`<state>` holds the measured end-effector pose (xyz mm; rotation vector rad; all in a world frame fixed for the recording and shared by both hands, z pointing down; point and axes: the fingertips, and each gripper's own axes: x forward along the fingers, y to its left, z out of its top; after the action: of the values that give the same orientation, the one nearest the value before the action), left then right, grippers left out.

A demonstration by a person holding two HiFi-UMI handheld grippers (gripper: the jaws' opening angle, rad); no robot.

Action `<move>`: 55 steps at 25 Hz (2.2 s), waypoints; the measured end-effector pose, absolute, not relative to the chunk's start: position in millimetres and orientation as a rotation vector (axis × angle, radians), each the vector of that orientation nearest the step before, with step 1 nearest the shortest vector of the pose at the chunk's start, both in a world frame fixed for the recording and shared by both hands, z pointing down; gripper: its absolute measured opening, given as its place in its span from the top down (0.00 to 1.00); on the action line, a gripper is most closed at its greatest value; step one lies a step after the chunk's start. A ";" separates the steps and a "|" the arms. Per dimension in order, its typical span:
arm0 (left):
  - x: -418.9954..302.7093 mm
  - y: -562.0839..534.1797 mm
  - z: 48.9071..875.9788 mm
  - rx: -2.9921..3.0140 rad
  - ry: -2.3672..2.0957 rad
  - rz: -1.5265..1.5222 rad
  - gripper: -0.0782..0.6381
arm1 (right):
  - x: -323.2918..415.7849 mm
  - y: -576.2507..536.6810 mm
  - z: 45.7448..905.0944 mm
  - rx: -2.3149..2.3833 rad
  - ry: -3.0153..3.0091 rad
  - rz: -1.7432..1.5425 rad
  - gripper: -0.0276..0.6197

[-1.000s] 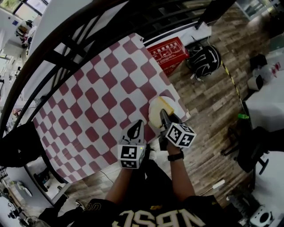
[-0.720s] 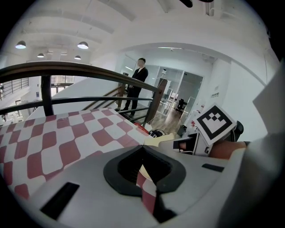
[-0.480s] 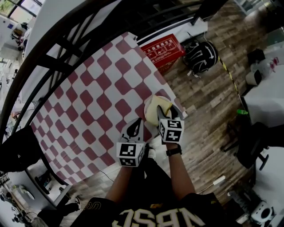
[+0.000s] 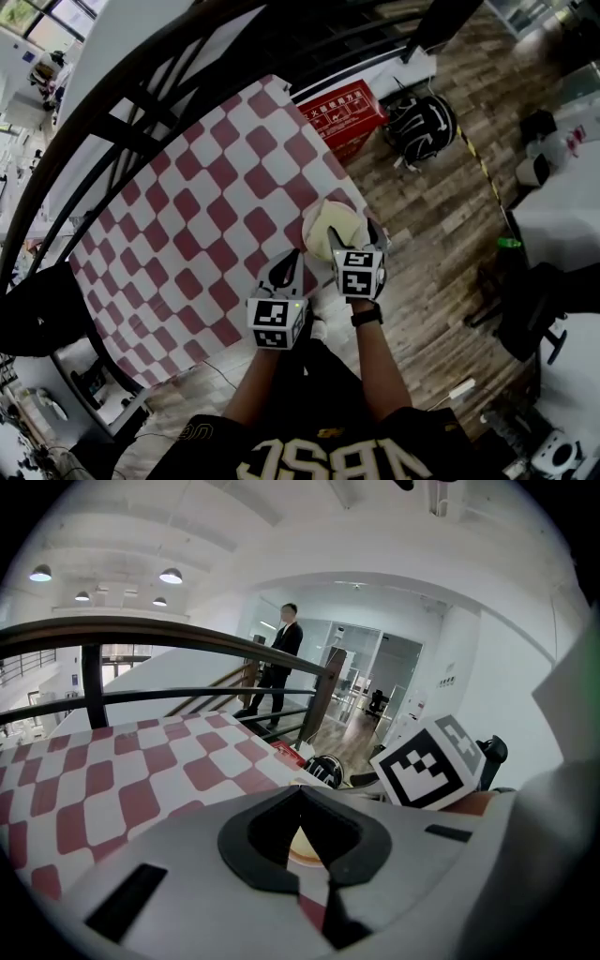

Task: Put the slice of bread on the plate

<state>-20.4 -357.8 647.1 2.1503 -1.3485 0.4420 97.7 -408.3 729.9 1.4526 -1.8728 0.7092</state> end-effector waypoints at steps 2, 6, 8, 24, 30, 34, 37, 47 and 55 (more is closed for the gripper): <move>-20.1 -358.6 635.6 2.170 -1.365 0.432 0.86 | 95.7 -403.1 709.2 1.484 -1.916 0.685 0.38; -20.2 -356.7 602.7 2.214 -1.406 0.406 0.86 | 94.0 -381.7 658.3 1.550 -2.017 0.668 0.38; -18.8 -368.7 580.7 2.259 -1.439 0.369 0.86 | 94.6 -383.9 630.5 1.578 -2.075 0.622 0.41; -3.7 -324.0 422.3 2.549 -1.589 0.093 0.86 | 95.8 -326.6 439.5 1.818 -2.383 0.204 0.86; 6.4 -287.6 400.8 2.602 -1.592 0.055 0.86 | 87.4 -282.4 408.6 1.814 -2.463 0.161 0.93; 13.6 -268.2 393.6 2.636 -1.581 0.049 0.86 | 85.0 -261.9 407.6 1.785 -2.456 0.152 0.93; 20.1 -255.7 389.8 2.653 -1.567 0.039 0.86 | 88.1 -245.5 403.4 1.792 -2.451 0.116 0.93; 40.3 -223.3 405.6 2.668 -1.487 0.056 0.86 | 109.5 -215.2 407.2 1.849 -2.397 0.126 0.93; 25.0 -228.1 416.8 2.629 -1.511 0.079 0.86 | 99.5 -220.8 413.6 1.835 -2.403 0.136 0.93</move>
<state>25.0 -228.1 416.8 2.6286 -1.5106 0.0788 99.5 -220.8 413.6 1.8346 -2.4030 0.1357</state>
